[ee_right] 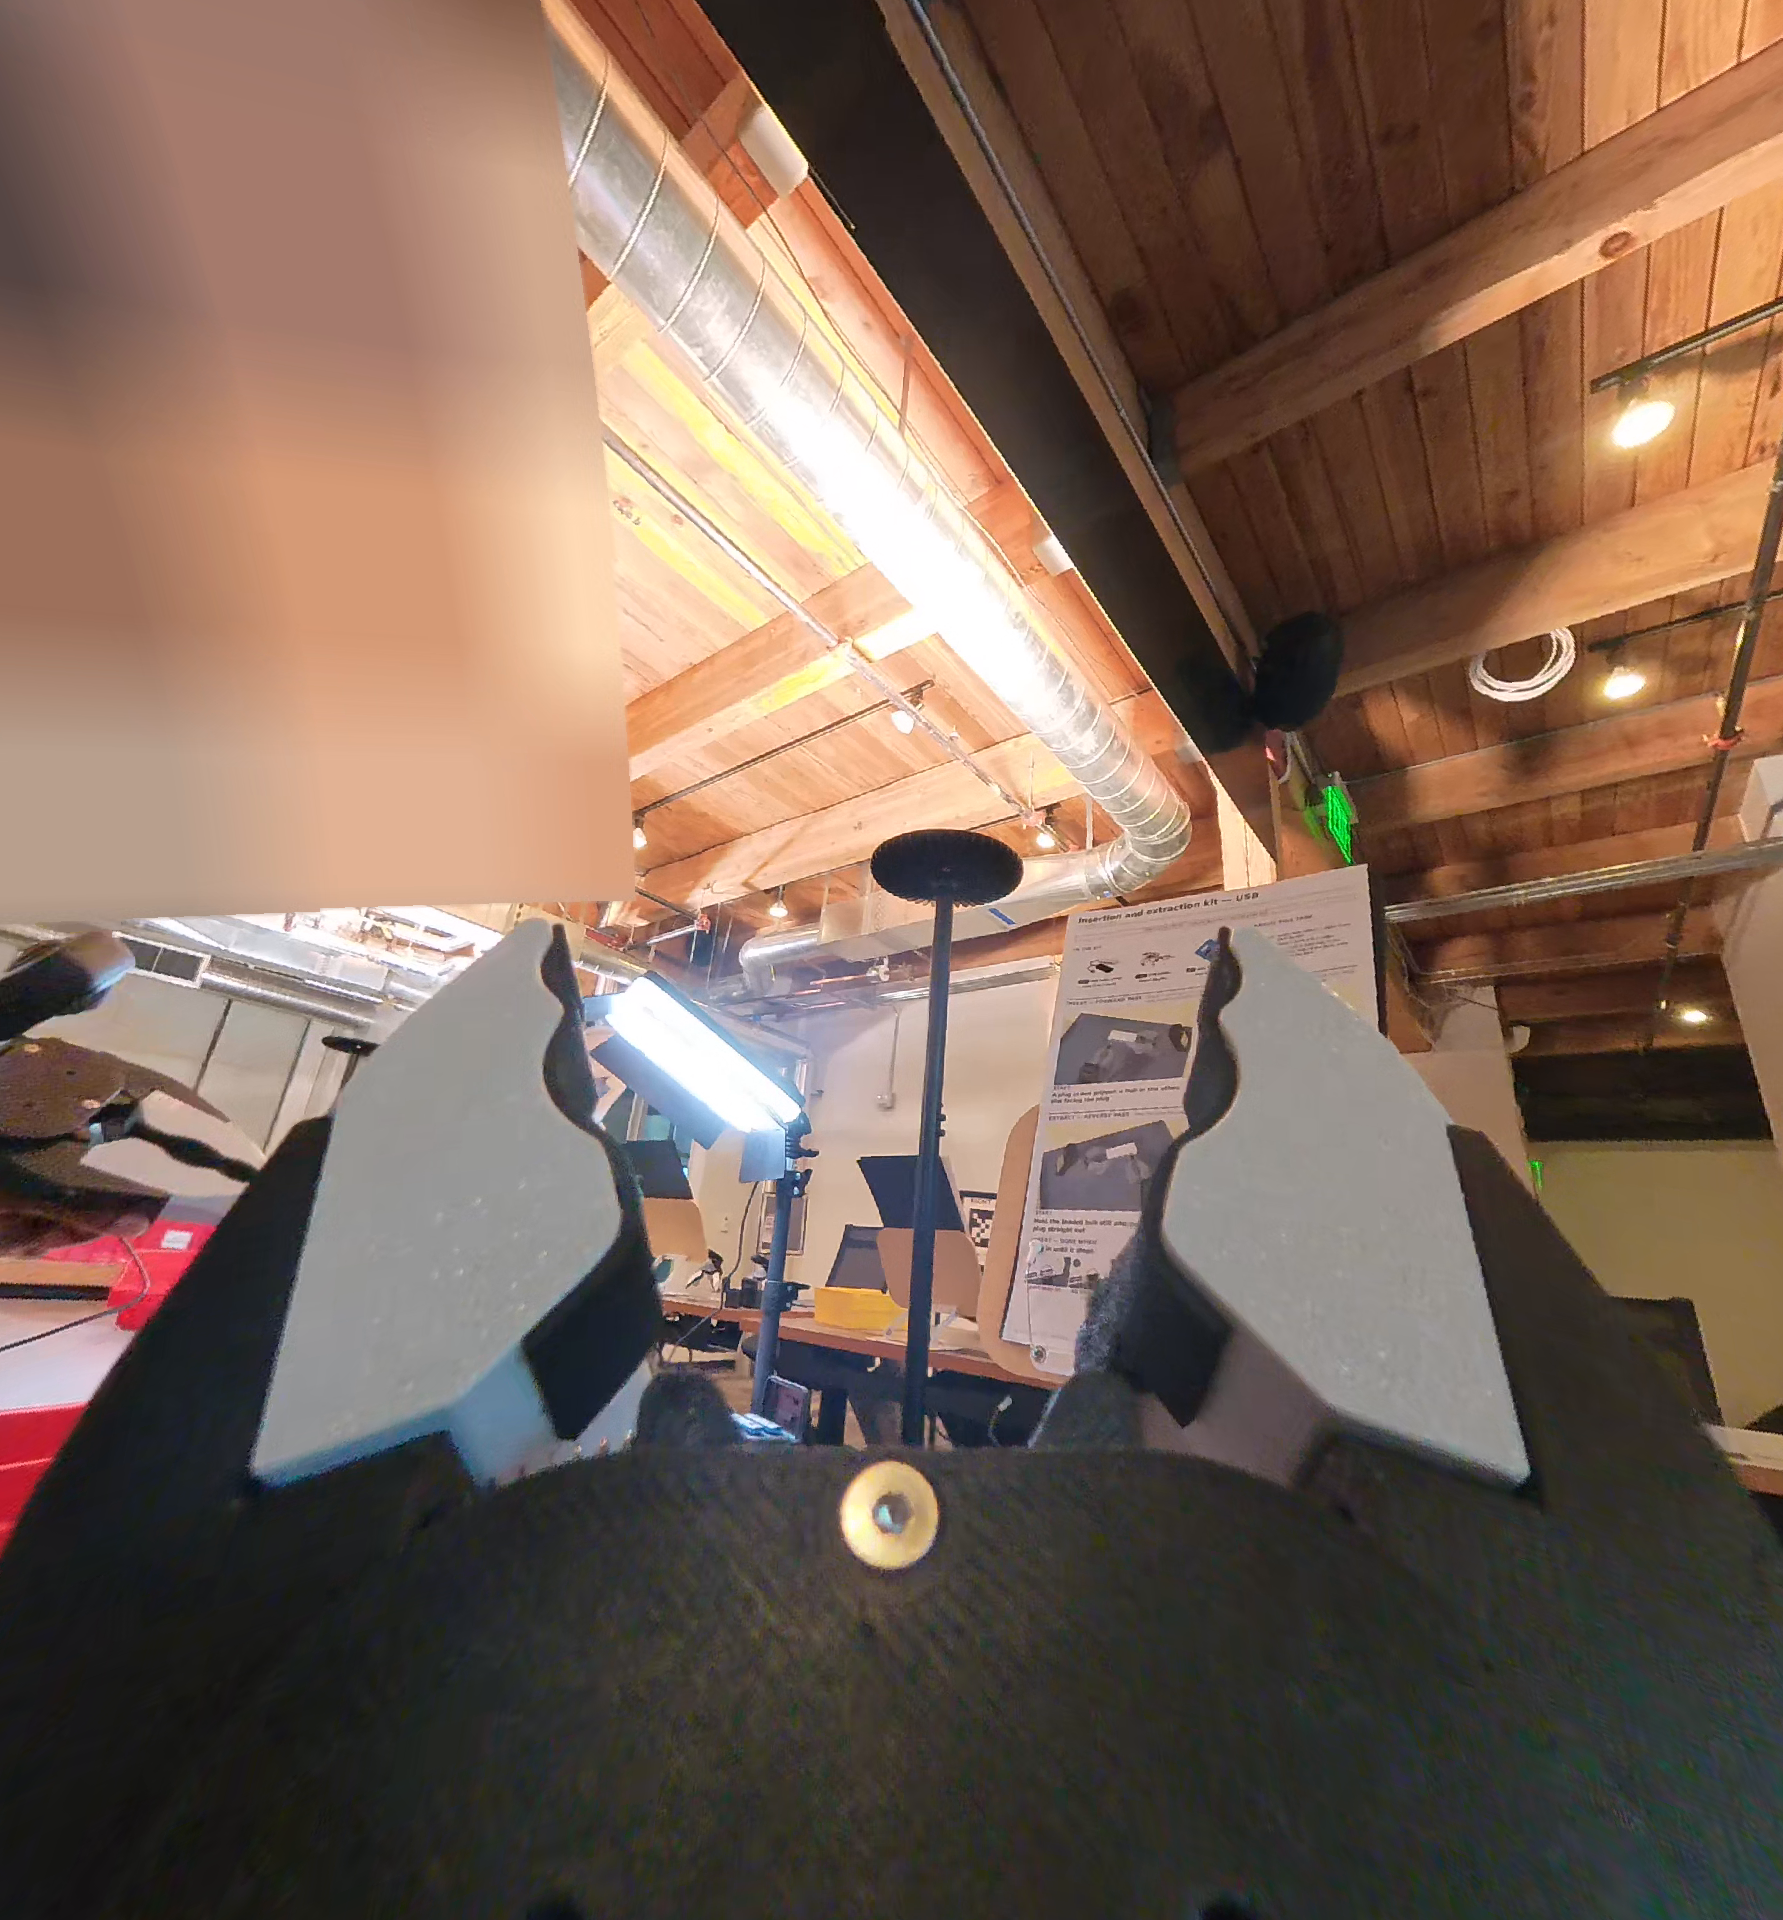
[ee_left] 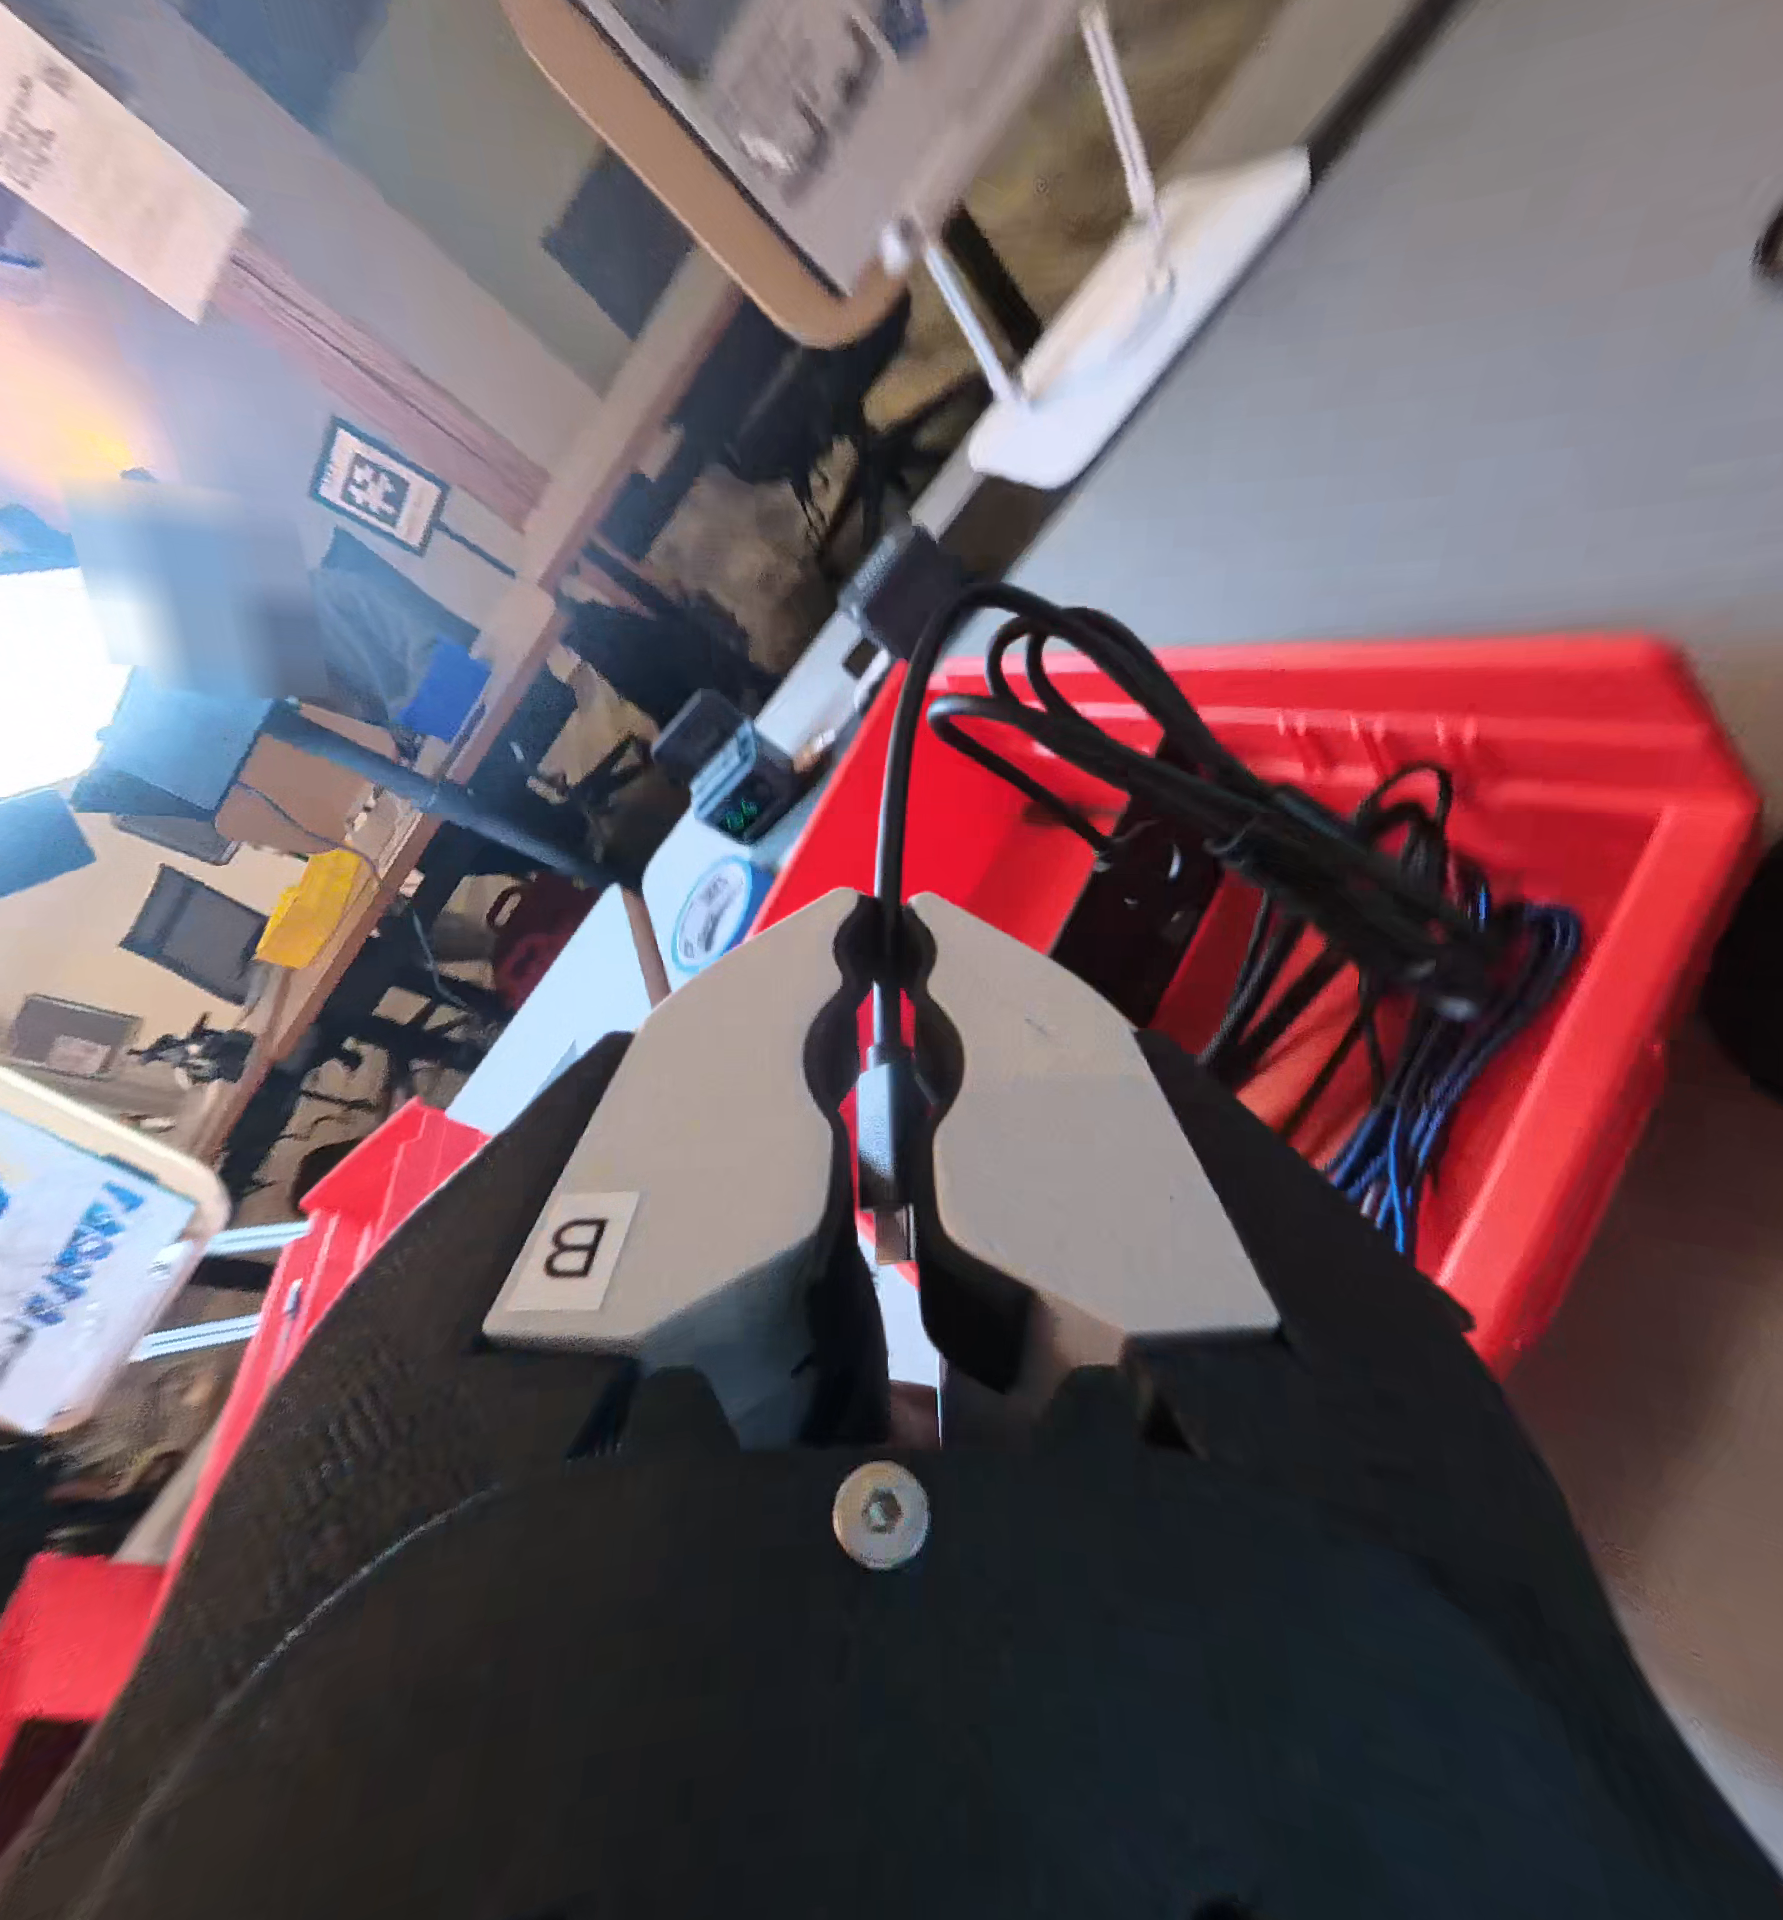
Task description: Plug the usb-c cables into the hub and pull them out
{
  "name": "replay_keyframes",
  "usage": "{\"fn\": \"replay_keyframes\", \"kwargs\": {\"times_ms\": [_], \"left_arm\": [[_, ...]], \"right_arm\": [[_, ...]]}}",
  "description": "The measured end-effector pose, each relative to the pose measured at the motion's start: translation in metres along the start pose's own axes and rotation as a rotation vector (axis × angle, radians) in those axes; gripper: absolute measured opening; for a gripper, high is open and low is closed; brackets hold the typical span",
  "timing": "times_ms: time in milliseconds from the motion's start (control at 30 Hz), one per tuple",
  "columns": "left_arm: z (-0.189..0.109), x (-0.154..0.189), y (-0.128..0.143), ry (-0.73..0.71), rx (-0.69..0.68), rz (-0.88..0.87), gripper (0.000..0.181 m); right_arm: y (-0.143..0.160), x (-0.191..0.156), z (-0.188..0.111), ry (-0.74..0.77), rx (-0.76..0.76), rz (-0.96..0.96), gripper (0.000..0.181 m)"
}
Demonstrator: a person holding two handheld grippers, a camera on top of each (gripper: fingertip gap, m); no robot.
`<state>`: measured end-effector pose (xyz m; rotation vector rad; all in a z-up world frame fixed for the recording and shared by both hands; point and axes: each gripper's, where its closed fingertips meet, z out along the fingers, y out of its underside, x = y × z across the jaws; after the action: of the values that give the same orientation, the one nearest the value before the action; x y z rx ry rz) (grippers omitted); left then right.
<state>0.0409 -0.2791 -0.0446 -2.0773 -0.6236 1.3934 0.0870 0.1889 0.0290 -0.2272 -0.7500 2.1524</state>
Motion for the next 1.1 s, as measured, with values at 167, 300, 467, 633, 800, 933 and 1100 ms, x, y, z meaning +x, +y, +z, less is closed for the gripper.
{"fn": "replay_keyframes", "kwargs": {"times_ms": [167, 300, 467, 633, 800, 933, 1100], "left_arm": [[-0.003, -0.016, -0.025, -0.026, 0.164, -0.161, 0.004], [-0.009, -0.013, -0.055, -0.014, 0.320, -0.253, 0.005], [-0.020, 0.004, -0.096, 0.048, 0.521, -0.351, 0.004], [-0.017, 0.037, -0.120, 0.070, 0.571, -0.256, 0.005], [-0.007, 0.097, -0.147, 0.160, 0.583, -0.092, 0.005], [0.014, 0.135, -0.148, 0.149, 0.472, 0.090, 0.004], [0.034, 0.174, -0.146, 0.146, 0.356, 0.285, 0.005]], "right_arm": [[-0.001, 0.001, -0.001, 0.004, -0.014, -0.023, 0.110], [0.006, 0.001, 0.000, 0.002, -0.049, -0.010, 0.106], [0.019, -0.006, 0.003, -0.021, -0.108, 0.020, 0.103], [0.033, -0.018, 0.005, -0.070, -0.200, -0.025, 0.095], [0.054, -0.035, 0.005, -0.136, -0.336, 0.000, 0.079], [0.075, -0.055, 0.003, -0.216, -0.473, 0.042, 0.071], [0.086, -0.082, 0.009, -0.290, -0.545, 0.062, 0.060]]}}
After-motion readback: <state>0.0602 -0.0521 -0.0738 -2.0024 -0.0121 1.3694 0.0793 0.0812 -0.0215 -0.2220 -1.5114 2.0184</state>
